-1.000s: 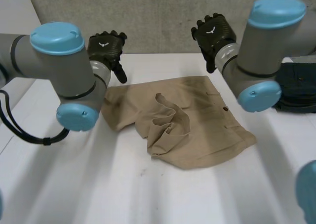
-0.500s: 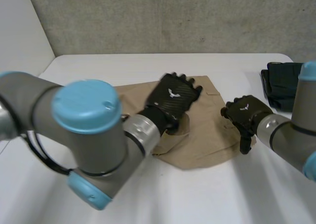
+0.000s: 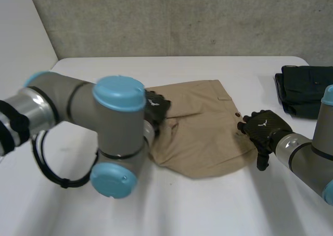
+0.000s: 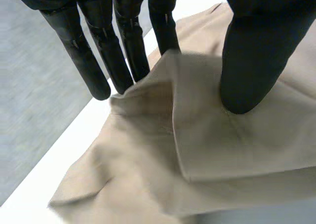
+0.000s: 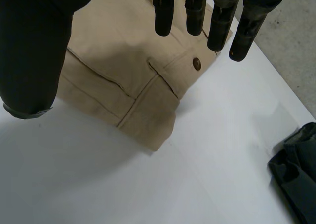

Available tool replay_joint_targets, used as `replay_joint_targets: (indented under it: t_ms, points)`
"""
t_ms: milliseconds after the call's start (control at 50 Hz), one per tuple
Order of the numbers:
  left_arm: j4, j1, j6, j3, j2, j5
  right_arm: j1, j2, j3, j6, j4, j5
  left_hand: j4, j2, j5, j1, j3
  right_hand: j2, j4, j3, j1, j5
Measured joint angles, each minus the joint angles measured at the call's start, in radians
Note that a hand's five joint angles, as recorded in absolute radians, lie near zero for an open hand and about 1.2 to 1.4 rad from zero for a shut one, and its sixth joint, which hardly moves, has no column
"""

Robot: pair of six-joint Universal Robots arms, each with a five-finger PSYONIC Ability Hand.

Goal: Fold the laundry.

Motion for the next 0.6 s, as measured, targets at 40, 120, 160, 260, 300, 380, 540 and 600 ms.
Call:
replay_joint_targets:
  t_ms: [40, 120, 160, 260, 300, 380, 540, 600]
  points:
    - [-0.003, 0.024, 0.006, -0.024, 0.021, -0.011, 0.0, 0.0, 0.001, 0.0, 0.0, -0.006, 0.003, 0.004, 0.002, 0.004, 0.003, 0.0, 0.0, 0.0, 0.0, 0.0]
    - [-0.003, 0.065, 0.016, -0.102, 0.081, -0.016, -0.001, 0.0, 0.008, 0.001, 0.001, -0.025, 0.001, 0.001, 0.001, -0.001, 0.001, 0.0, 0.0, 0.0, 0.0, 0.0]
    - [-0.001, 0.071, 0.017, -0.124, 0.097, -0.014, -0.001, 0.0, 0.011, 0.002, 0.001, -0.031, 0.0, 0.0, 0.0, -0.004, 0.0, 0.0, 0.0, 0.0, 0.0, 0.0]
    - [0.054, 0.079, 0.016, -0.241, 0.183, 0.003, -0.004, 0.0, 0.03, 0.002, -0.002, -0.082, -0.06, -0.055, -0.053, -0.055, -0.052, 0.0, 0.0, 0.0, 0.0, 0.0]
    - [0.077, 0.079, 0.015, -0.27, 0.205, 0.009, -0.005, 0.0, 0.034, 0.001, -0.002, -0.093, -0.071, -0.067, -0.065, -0.065, -0.063, 0.0, 0.0, 0.0, 0.0, 0.0]
    - [0.165, 0.078, 0.012, -0.379, 0.28, 0.038, -0.014, -0.001, 0.046, -0.005, -0.008, -0.129, -0.076, -0.07, -0.071, -0.066, -0.068, 0.0, 0.0, 0.0, 0.0, 0.0]
    - [0.283, 0.076, 0.008, -0.608, 0.445, 0.135, -0.07, -0.001, 0.062, -0.026, -0.058, -0.151, -0.074, -0.069, -0.067, -0.066, -0.067, 0.002, 0.003, 0.003, 0.003, 0.0]
    - [0.297, 0.075, 0.005, -0.674, 0.489, 0.167, -0.082, 0.001, 0.062, -0.044, -0.071, -0.154, -0.074, -0.068, -0.066, -0.066, -0.066, 0.002, 0.003, 0.003, 0.003, 0.002]
